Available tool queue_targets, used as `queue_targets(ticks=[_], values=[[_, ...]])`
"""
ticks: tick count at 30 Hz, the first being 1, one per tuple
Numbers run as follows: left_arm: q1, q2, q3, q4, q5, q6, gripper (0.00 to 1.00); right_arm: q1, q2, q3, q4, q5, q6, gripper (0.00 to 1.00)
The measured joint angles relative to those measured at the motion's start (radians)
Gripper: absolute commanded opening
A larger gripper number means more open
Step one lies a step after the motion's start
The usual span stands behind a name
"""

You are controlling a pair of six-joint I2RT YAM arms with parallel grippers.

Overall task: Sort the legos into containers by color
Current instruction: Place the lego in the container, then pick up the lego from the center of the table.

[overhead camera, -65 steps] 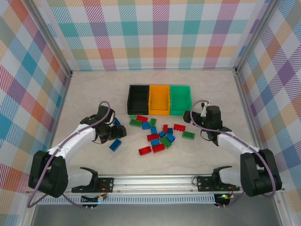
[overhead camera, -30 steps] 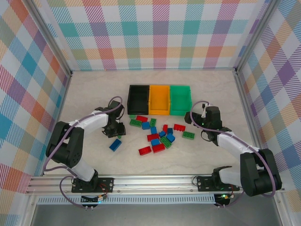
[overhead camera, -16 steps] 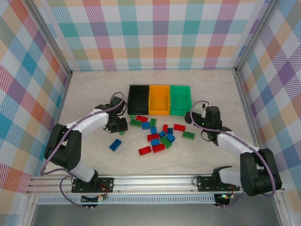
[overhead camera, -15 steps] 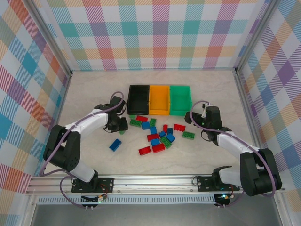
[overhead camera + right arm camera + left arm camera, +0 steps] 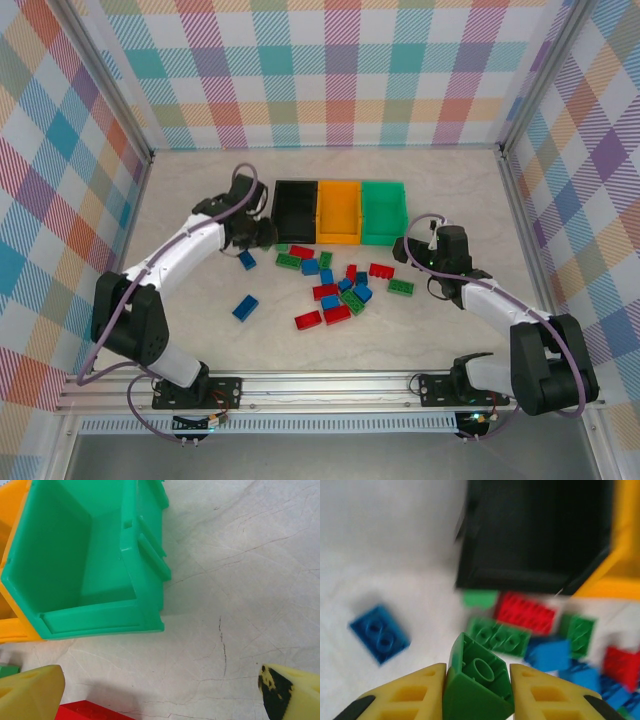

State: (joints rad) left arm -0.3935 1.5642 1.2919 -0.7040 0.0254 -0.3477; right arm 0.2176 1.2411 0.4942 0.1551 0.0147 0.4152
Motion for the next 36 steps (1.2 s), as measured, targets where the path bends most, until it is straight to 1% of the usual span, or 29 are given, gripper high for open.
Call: queue_targets(ticks=[3, 5, 9, 11, 12, 13, 16, 19, 25, 29, 32, 36], values=[[0.000, 0.076, 0.147, 0.015, 0.011, 0.004, 0.32, 0.000, 0.002, 0.000, -0.001, 0.000, 0.000, 0.99], [0.000, 0.138, 0.230, 0.019, 0.018, 0.008, 0.34, 0.000, 0.002, 0.000, -0.001, 0.000, 0.000, 0.99], [0.000, 0.269, 0.354, 0.024, 0.048, 0.021, 0.48, 0.000, 0.003, 0.003, -0.003, -0.003, 0.000, 0.99], [0.000, 0.308, 0.372, 0.024, 0.059, 0.021, 0.54, 0.000, 0.005, 0.007, -0.003, -0.007, 0.000, 0.99], [0.000, 0.317, 0.372, 0.022, 0.063, 0.019, 0.60, 0.000, 0.006, 0.007, -0.003, -0.007, 0.000, 0.99], [-0.001, 0.319, 0.366, 0.024, 0.064, 0.019, 0.62, 0.001, 0.006, 0.007, -0.003, -0.008, 0.000, 0.99], [-0.006, 0.294, 0.305, 0.050, 0.071, 0.010, 0.63, 0.005, 0.007, 0.007, -0.003, -0.008, 0.000, 0.99], [-0.025, 0.228, 0.193, 0.068, 0.069, 0.006, 0.62, 0.007, 0.008, 0.007, -0.003, -0.016, 0.004, 0.99], [-0.106, 0.052, -0.045, 0.098, 0.055, 0.016, 0.61, 0.018, 0.008, 0.007, -0.003, -0.024, 0.016, 0.99], [-0.148, -0.049, -0.184, 0.113, 0.008, 0.024, 0.60, 0.027, 0.008, 0.007, -0.003, -0.026, 0.018, 0.99], [-0.150, -0.106, -0.273, 0.126, -0.027, 0.023, 0.59, 0.037, 0.008, 0.009, -0.004, -0.026, 0.017, 1.00], [-0.144, -0.148, -0.326, 0.132, -0.054, 0.023, 0.58, 0.058, 0.011, 0.031, -0.016, -0.031, 0.005, 0.99]])
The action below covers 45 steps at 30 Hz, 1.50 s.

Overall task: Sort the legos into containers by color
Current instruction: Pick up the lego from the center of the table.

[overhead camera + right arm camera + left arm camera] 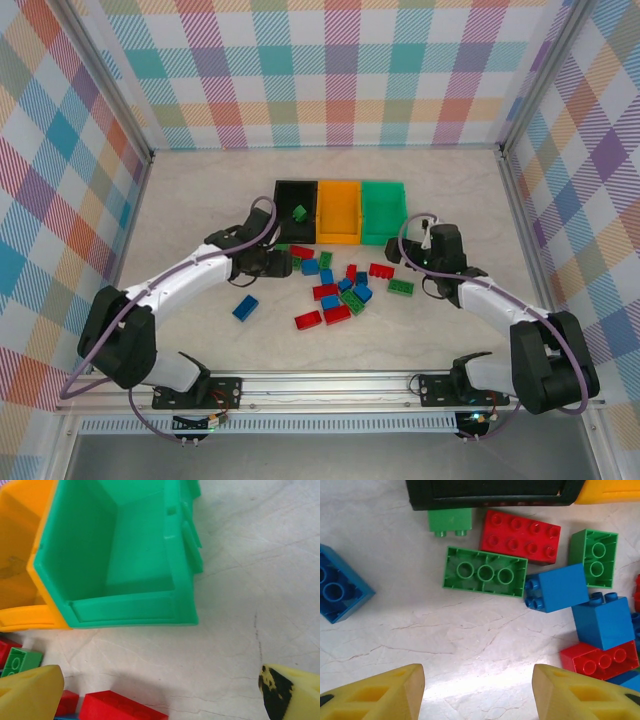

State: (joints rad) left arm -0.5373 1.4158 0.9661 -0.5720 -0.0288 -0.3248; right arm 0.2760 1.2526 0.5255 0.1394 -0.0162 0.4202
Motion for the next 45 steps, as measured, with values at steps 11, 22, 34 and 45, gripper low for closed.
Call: queue_targets(ticks=[11, 22, 34, 45], values=[[0.138, -0.047, -0.010, 0.003, 0.066, 0.032, 0.59, 0.067, 0.011, 0.087, -0.235, -0.076, -0.042, 0.97], [0.220, -0.071, -0.126, 0.132, 0.125, 0.026, 0.59, 0.113, 0.220, 0.322, -0.514, -0.094, -0.149, 0.92], [0.222, -0.077, -0.212, 0.274, 0.106, 0.058, 0.60, 0.211, 0.446, 0.505, -0.665, -0.016, -0.257, 0.87], [0.222, -0.151, -0.362, 0.453, 0.123, 0.084, 0.61, 0.234, 0.458, 0.520, -0.700, 0.023, -0.235, 0.60]])
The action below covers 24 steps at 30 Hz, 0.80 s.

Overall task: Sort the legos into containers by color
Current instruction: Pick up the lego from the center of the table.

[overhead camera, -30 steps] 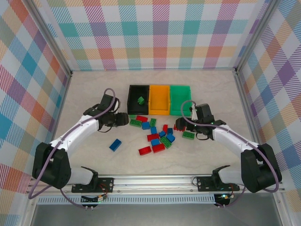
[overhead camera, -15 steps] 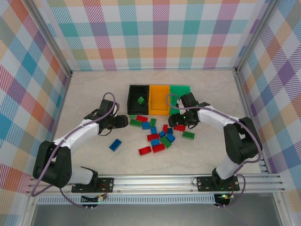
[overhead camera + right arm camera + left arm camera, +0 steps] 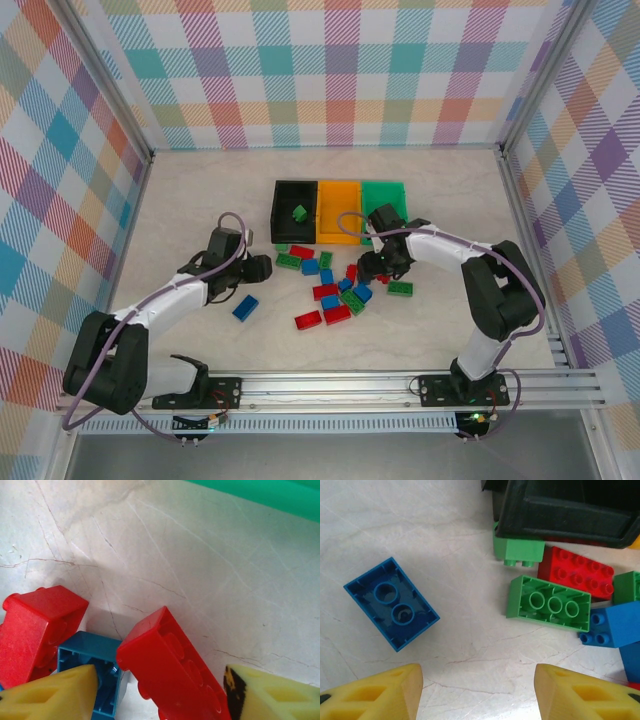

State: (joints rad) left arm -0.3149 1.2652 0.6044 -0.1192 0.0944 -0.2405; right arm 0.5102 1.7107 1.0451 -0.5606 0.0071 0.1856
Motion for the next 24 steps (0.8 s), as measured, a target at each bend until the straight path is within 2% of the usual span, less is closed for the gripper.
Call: queue_targets(ticks=[4, 7, 11, 18, 24], values=[[0.000, -0.027, -0.003, 0.034, 0.002, 0.000, 0.61, 0.000, 0.000, 0.006, -0.016, 0.000, 0.013, 0.57], [0.000, -0.042, -0.011, 0.051, 0.002, -0.001, 0.61, 0.000, -0.002, 0.006, -0.025, 0.000, 0.018, 0.68], [0.000, -0.043, -0.015, 0.053, 0.015, -0.001, 0.61, 0.000, -0.023, 0.005, -0.043, -0.004, 0.037, 0.68], [0.000, -0.036, -0.015, 0.071, 0.028, -0.001, 0.61, 0.000, -0.101, -0.001, -0.047, 0.008, 0.065, 0.63], [0.000, -0.036, -0.015, 0.071, 0.028, -0.001, 0.61, 0.000, -0.090, -0.003, -0.059, 0.019, 0.069, 0.56]])
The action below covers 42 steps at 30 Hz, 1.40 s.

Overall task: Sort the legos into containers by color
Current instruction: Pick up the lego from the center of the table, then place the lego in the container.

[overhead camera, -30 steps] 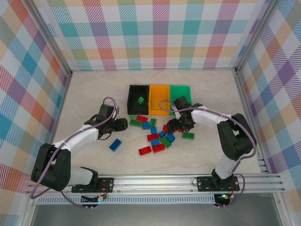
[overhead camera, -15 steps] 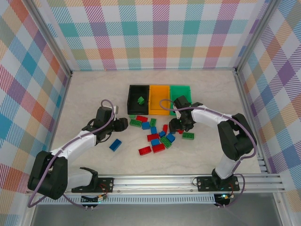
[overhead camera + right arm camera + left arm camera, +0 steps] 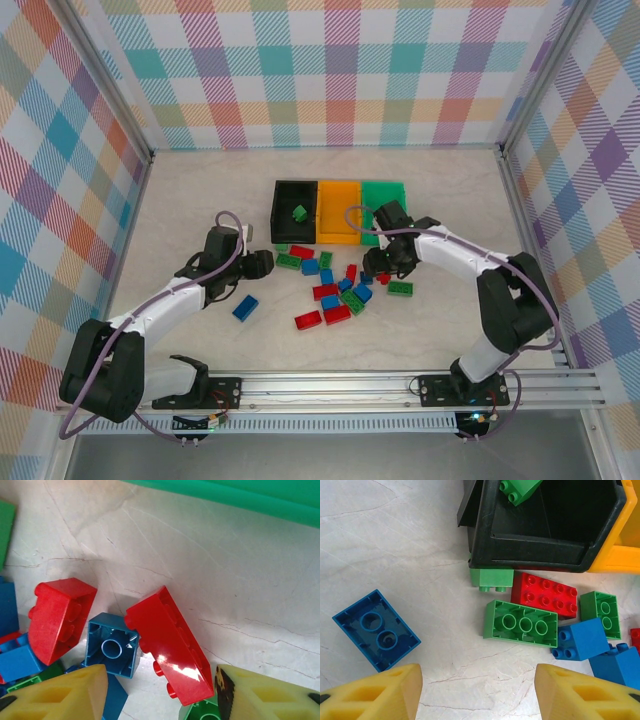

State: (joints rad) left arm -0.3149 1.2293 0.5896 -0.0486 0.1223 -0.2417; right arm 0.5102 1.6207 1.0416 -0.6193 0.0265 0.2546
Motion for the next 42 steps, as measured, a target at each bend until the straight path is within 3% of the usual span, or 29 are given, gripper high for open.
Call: queue_targets(ticks=[9, 16, 26, 42], values=[[0.000, 0.000, 0.000, 0.000, 0.000, 0.000, 0.61, 0.000, 0.074, -0.015, -0.004, 0.008, 0.019, 0.34], [0.000, 0.000, 0.000, 0.000, 0.000, 0.000, 0.61, 0.000, 0.062, -0.021, -0.002, 0.007, 0.024, 0.24], [0.000, 0.004, 0.000, 0.000, 0.000, -0.001, 0.61, 0.000, -0.069, -0.019, 0.011, -0.023, 0.044, 0.22], [0.000, 0.005, 0.000, 0.001, 0.000, -0.001, 0.61, 0.000, 0.047, 0.240, 0.069, -0.146, 0.055, 0.24]])
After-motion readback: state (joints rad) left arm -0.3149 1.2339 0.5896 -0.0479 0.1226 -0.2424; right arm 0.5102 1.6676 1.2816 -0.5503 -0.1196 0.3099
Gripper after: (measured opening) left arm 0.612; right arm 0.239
